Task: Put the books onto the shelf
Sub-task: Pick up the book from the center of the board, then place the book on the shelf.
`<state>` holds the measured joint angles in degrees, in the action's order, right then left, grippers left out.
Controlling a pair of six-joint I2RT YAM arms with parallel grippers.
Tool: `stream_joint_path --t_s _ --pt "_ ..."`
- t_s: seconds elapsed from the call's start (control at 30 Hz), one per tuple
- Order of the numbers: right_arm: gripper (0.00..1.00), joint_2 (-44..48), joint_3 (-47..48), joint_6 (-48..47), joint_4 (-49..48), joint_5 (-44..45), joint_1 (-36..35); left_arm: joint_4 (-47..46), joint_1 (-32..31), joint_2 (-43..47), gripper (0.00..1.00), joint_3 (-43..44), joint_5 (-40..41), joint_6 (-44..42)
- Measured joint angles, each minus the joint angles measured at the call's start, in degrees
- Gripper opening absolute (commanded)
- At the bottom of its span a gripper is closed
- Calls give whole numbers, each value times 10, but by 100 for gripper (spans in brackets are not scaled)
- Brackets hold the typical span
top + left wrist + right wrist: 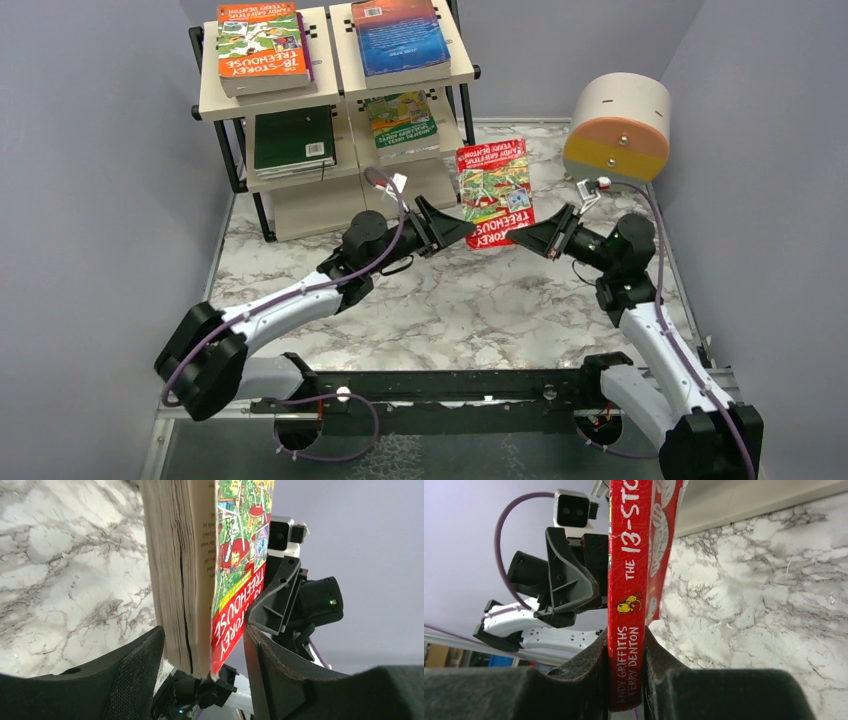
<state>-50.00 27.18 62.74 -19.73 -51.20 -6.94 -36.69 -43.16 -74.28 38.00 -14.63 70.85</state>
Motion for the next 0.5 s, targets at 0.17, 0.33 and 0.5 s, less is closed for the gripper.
stream_joint_path --t_s 0.17,0.33,0.5 --pt "1 32 77 -35 115 19 5 151 -1 86 55 39 60 -43" --pt "1 35 176 -64 200 31 6 298 -1 191 55 53 134 -83" --pt "1 11 308 -84 244 33 6 379 -1 262 55 54 176 -100"
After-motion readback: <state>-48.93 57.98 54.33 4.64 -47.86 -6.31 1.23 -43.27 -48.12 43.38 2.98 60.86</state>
